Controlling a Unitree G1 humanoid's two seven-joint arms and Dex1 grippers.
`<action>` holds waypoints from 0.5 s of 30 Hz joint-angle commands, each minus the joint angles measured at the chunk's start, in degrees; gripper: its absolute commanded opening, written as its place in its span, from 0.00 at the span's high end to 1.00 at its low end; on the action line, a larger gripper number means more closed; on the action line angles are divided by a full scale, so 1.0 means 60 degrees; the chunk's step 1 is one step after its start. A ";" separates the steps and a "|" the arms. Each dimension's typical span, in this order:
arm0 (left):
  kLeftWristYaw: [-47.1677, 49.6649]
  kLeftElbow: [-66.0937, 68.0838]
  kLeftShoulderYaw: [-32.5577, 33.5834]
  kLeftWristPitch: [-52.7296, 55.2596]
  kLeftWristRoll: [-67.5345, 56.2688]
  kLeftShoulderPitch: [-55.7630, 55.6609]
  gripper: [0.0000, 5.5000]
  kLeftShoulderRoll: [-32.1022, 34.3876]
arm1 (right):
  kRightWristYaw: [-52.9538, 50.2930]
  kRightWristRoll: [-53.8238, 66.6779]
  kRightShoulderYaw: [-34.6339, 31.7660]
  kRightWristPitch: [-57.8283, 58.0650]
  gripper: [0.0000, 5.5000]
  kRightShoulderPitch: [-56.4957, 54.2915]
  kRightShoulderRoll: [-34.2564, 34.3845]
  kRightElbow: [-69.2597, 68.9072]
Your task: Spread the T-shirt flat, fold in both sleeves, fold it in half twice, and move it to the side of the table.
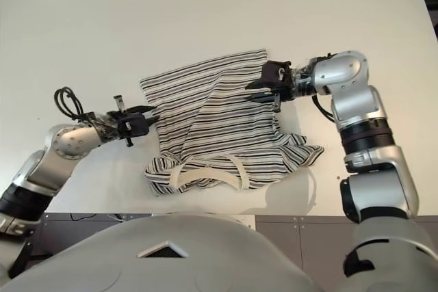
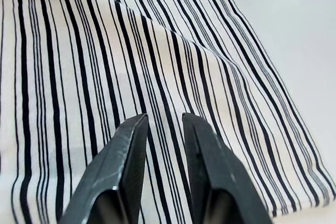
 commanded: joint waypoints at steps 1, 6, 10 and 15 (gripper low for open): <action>0.0303 0.1930 -0.0314 -0.0773 0.0946 -0.0809 0.81 -0.0224 | -0.0817 -0.0388 -0.0115 -0.0274 0.78 -0.0851 0.0853 0.1200; 0.0538 0.4049 -0.0160 -0.1837 0.1207 -0.2175 0.81 -0.0305 | -0.2261 -0.1359 0.0100 -0.1182 0.78 -0.2238 0.1834 0.3832; 0.0705 0.6241 -0.0300 -0.2788 0.1470 -0.3606 0.81 -0.0593 | -0.3540 -0.2202 0.0250 -0.1724 0.78 -0.3637 0.2638 0.6056; 0.1407 0.9335 -0.0448 -0.3318 0.1977 -0.5610 0.81 -0.1272 | -0.5884 -0.3242 0.0396 -0.1891 0.78 -0.4931 0.3482 0.7630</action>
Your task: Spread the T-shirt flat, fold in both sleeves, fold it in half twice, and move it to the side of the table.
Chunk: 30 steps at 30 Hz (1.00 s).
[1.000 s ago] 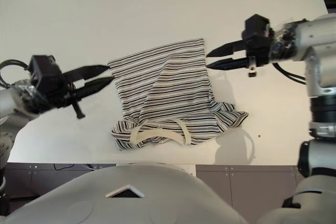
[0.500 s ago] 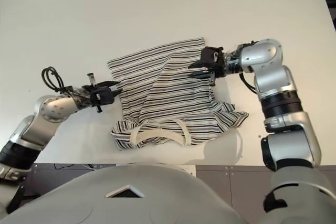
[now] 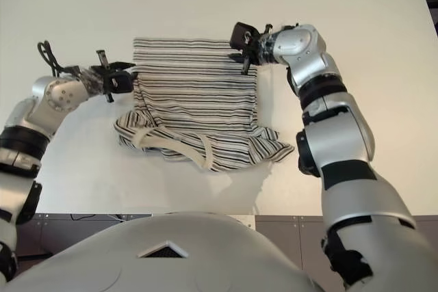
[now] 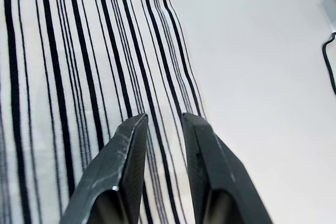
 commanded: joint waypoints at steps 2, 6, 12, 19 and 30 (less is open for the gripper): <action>0.0576 0.2202 -0.0162 -0.0219 0.0551 -0.1283 0.81 -0.0471 | -0.1658 -0.0532 -0.0168 -0.0293 0.78 -0.1049 0.0465 0.0777; 0.0626 0.1730 0.0165 -0.0621 0.0293 -0.1117 0.81 -0.0106 | 0.0169 0.0412 -0.0884 -0.1280 0.78 -0.0525 -0.0102 -0.0175; -0.0727 -0.2937 0.1519 -0.0246 -0.1404 0.0866 0.81 0.1322 | 0.4748 0.2967 -0.1103 0.0823 0.78 0.3475 -0.2258 -0.6915; -0.3079 -0.7868 0.1822 0.1508 -0.3865 0.3109 0.81 0.2080 | 0.3970 0.2305 -0.1236 0.1367 0.78 0.4511 -0.2425 -0.7137; -0.4677 -0.8875 0.1892 0.2218 -0.4095 0.6252 0.81 0.3186 | 0.3384 0.2071 -0.1015 0.1176 0.78 0.3754 -0.1551 -0.6742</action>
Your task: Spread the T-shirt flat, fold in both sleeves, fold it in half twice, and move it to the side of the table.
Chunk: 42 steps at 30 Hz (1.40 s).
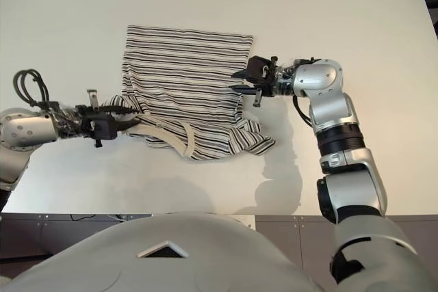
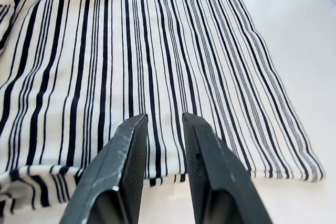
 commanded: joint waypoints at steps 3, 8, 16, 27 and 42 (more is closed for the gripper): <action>-0.0849 -0.1074 0.0003 0.0727 -0.0370 0.1216 0.81 0.0489 | 0.0008 -0.0483 0.0633 -0.0493 0.78 -0.0741 0.0485 0.0428; -0.1396 -0.1918 0.0303 0.1201 -0.0681 0.1491 0.81 0.0804 | -0.0854 -0.1718 0.1429 -0.1572 0.78 -0.1431 0.1057 0.2895; -0.1508 -0.2790 0.0618 0.1974 -0.0904 0.3525 0.81 0.1119 | -0.3109 -0.3036 0.1760 -0.2588 0.78 -0.3365 0.1340 0.6366; -0.0288 -0.5255 0.2557 0.6004 -0.5874 0.1519 0.81 -0.0338 | -0.1052 0.0118 -0.0491 -0.2414 0.78 -0.2982 0.0453 0.3003; 0.2124 -0.1638 -0.0599 0.1988 0.1030 0.0811 0.81 -0.1234 | 0.0186 0.1588 -0.0363 0.0431 0.78 0.3009 -0.1673 -0.4997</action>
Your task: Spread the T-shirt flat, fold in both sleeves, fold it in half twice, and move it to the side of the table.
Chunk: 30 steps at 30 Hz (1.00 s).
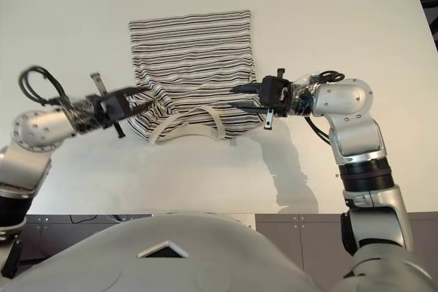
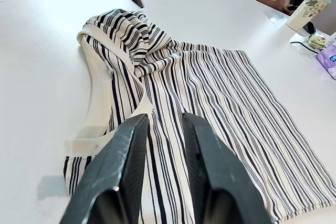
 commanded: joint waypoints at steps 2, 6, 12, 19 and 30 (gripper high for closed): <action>0.0342 0.0990 -0.0586 -0.1223 0.1499 0.0391 0.81 -0.0052 | -0.0562 -0.1045 0.0396 -0.0667 0.78 0.0030 0.0157 0.0386; 0.0387 0.1484 -0.0775 -0.1474 0.1974 0.0482 0.81 -0.0264 | -0.0878 -0.2200 0.0928 -0.2086 0.78 0.0127 0.0043 0.1144; -0.0138 0.0778 -0.0835 -0.2067 0.2111 0.1716 0.81 0.0485 | -0.0902 -0.3018 0.1327 -0.3733 0.78 0.0687 -0.0539 0.2075; -0.0061 -0.0016 -0.0240 -0.1838 0.1773 0.3158 0.81 0.0709 | -0.0073 -0.2405 0.1435 -0.3655 0.78 0.1632 -0.1555 0.1243; -0.1038 -0.2302 0.0586 -0.0318 -0.0795 0.4271 0.81 0.0699 | 0.1432 -0.0295 0.0607 -0.0544 0.78 0.2569 -0.3381 -0.1832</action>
